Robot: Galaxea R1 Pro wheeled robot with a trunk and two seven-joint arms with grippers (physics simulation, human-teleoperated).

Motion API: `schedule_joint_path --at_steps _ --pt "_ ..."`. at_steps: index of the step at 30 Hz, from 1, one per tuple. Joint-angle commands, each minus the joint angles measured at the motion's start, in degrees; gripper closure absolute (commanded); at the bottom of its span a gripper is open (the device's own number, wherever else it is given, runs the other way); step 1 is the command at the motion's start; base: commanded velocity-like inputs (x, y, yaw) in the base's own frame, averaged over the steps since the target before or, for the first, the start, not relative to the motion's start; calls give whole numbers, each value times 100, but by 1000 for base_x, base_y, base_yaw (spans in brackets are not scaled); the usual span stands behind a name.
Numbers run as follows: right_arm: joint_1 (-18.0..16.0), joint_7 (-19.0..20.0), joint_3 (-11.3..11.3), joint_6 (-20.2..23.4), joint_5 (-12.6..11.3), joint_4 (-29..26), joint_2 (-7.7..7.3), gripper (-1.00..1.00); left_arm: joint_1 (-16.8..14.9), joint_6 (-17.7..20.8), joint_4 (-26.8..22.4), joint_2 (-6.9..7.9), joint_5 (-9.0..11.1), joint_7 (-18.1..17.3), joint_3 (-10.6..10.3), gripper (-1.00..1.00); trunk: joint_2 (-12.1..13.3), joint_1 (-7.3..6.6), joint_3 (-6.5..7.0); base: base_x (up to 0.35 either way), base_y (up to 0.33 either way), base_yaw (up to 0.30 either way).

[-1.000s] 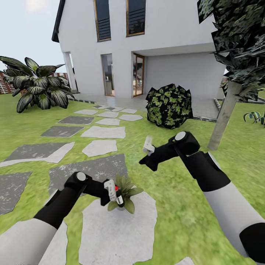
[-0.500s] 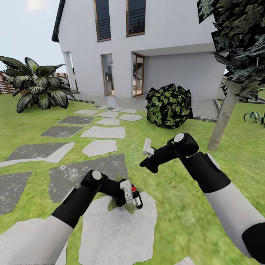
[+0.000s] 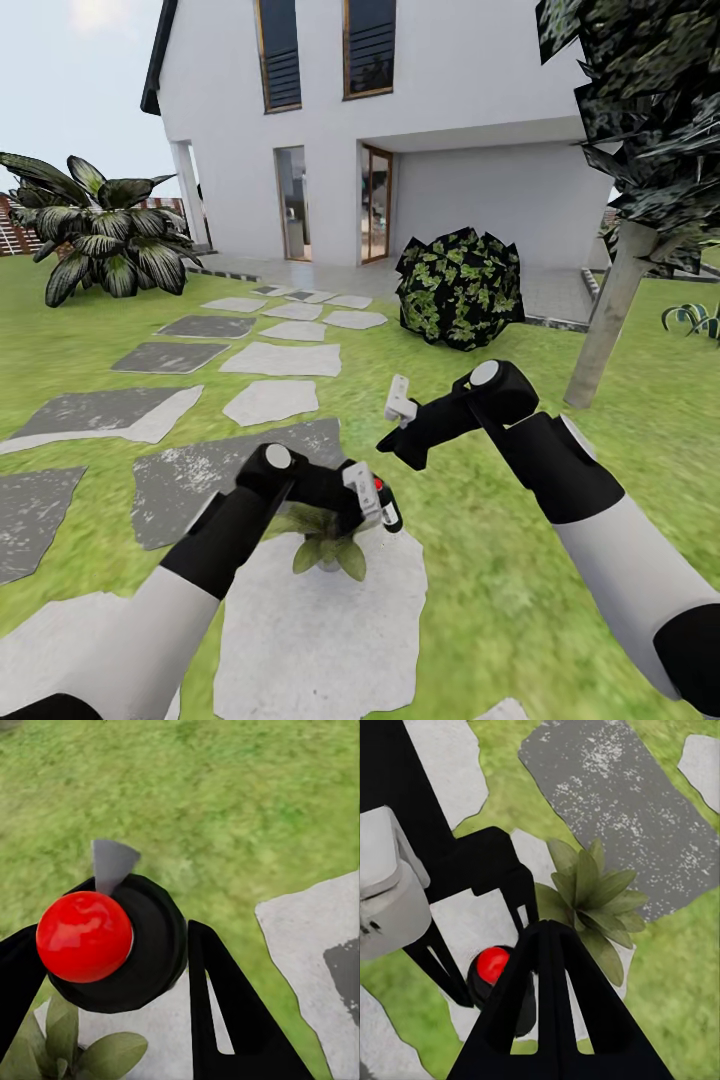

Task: Pick up the pesticide atomizer in the garden and spray insectifuge to fully cover both potted plants in the garden.

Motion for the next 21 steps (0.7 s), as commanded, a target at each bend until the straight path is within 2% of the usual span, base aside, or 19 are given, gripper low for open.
schedule_joint_path --at_steps 1,10,12,15,21 --pt "-7 42 6 47 42 -8 -1 100 -5 75 -8 -10 -21 -15 2 100 -3 -1 -6 0 0 0" --pt "-10 42 3 47 45 -7 -37 100 -15 125 -56 -11 -20 35 34 100 -3 -1 -6 0 0 0" --pt "-10 42 4 47 45 -7 -40 100 -18 122 -60 0 -18 34 95 100 -3 -1 -6 0 0 0" --pt "-10 42 5 44 44 -8 -48 100 -84 101 -74 24 -13 2 348 100 -3 -1 -6 0 0 0" --pt "-10 42 1 41 45 -8 -51 100 -161 106 -78 35 -11 -14 463 100 -3 -1 -6 0 0 0"
